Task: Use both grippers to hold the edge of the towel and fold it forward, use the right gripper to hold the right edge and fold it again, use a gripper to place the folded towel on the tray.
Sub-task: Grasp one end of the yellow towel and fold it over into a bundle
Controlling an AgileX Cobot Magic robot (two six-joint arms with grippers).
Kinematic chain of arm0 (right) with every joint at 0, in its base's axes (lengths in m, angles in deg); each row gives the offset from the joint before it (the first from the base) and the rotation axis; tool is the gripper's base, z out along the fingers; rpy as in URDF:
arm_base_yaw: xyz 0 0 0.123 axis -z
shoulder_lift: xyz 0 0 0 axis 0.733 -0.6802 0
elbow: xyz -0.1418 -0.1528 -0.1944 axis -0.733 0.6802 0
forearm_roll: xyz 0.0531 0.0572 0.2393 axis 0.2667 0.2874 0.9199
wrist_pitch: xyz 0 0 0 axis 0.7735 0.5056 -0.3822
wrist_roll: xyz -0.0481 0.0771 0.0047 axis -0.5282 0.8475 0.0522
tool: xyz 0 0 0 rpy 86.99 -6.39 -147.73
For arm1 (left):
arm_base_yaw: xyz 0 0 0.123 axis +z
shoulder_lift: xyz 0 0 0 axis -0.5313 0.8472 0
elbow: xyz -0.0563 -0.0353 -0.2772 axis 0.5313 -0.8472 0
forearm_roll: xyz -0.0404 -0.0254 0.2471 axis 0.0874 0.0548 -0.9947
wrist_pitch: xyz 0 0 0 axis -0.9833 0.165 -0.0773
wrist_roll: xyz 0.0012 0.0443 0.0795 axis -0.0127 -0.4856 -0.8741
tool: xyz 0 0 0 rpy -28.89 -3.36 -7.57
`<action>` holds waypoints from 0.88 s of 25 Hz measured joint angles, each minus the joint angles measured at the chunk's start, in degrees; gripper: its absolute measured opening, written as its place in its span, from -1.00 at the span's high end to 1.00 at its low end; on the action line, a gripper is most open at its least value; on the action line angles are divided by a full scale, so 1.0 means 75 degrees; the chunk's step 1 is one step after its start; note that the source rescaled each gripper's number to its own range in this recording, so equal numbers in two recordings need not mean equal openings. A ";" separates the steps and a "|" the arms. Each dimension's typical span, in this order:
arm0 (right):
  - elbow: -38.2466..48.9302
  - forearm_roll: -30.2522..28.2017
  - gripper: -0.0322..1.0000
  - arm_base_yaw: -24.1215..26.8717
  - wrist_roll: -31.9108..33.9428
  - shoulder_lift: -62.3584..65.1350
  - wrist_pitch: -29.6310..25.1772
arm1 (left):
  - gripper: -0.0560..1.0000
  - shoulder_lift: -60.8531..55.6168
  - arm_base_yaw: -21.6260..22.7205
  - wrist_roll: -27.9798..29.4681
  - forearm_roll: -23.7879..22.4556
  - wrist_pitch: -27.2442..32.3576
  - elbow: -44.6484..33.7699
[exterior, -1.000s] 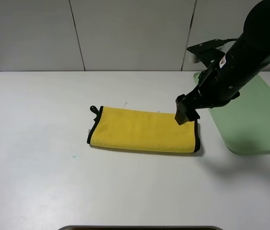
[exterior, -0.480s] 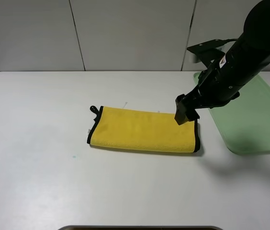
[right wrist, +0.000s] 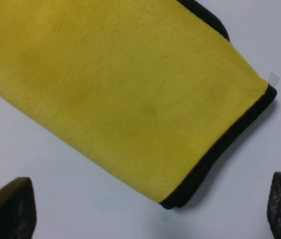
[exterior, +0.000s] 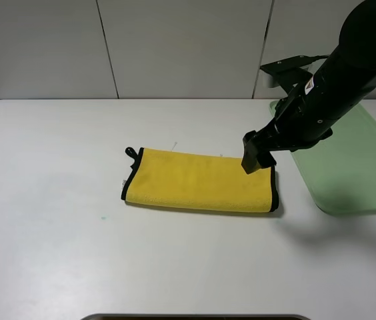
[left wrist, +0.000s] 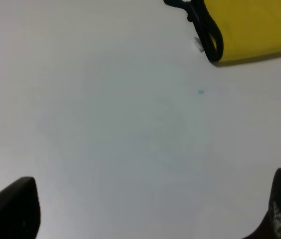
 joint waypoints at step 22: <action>0.0000 -0.0090 -1.00 0.0000 0.2838 -0.0340 0.0496 | -0.82 0.0000 0.3580 0.0120 -0.0006 0.0000 0.0000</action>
